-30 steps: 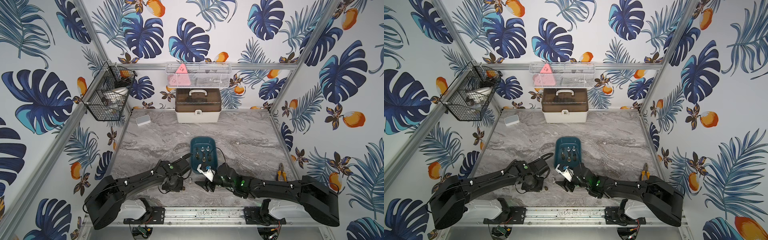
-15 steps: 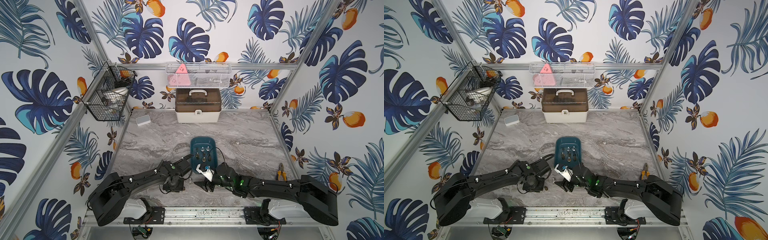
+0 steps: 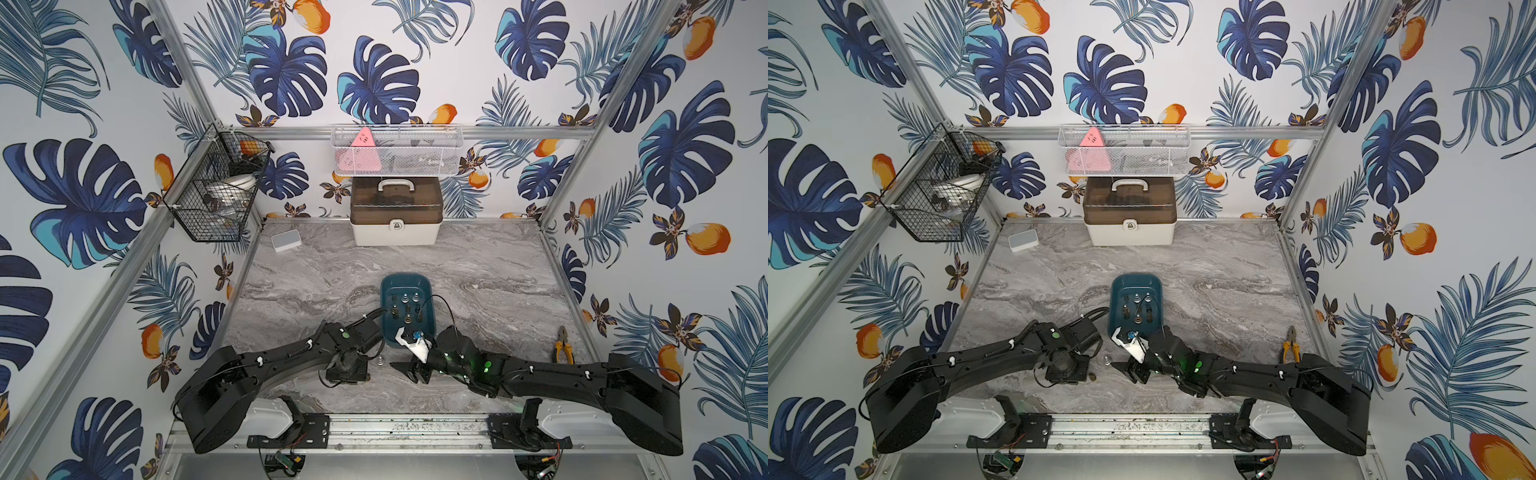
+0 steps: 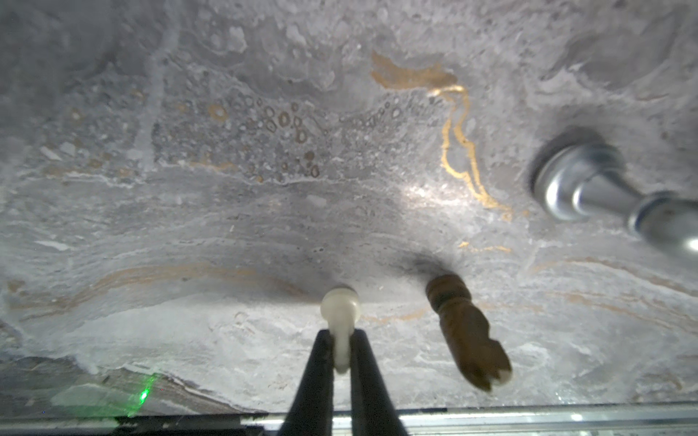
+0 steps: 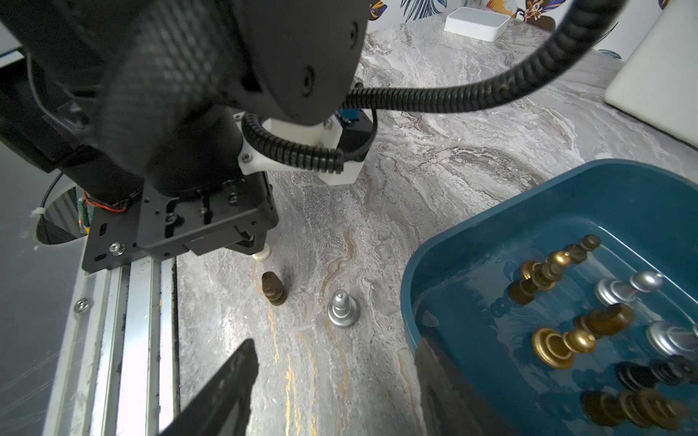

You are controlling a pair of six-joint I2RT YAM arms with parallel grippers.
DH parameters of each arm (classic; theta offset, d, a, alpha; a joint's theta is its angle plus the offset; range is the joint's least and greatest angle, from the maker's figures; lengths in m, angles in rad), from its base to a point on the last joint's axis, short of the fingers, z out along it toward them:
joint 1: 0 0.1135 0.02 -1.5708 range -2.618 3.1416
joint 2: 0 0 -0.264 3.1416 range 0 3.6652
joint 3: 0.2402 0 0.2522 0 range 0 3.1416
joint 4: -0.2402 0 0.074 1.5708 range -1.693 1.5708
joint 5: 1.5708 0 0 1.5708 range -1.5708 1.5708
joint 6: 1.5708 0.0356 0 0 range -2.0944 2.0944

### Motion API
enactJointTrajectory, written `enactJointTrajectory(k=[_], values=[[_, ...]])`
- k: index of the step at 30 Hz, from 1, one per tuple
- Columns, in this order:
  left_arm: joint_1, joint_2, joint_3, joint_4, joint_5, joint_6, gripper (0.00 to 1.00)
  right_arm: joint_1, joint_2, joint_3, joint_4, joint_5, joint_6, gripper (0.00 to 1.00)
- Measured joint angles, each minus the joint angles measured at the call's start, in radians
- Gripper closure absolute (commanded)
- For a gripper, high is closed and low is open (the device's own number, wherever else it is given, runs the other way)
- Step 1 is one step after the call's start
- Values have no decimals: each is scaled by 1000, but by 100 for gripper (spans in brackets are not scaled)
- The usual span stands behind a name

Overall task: Put the chess pieces into the storage box
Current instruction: Pick up the chess piece at the center of the board.

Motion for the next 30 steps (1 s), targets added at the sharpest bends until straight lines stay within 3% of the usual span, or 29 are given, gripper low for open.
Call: enactJointTrajectory(k=[22,30], values=[[0,18,31,-15,-20,26,90,0,-1,7,-1,11,0,31],[0,22,149,-74,-73,58,91,0,-50,-21,10,60,17,29]])
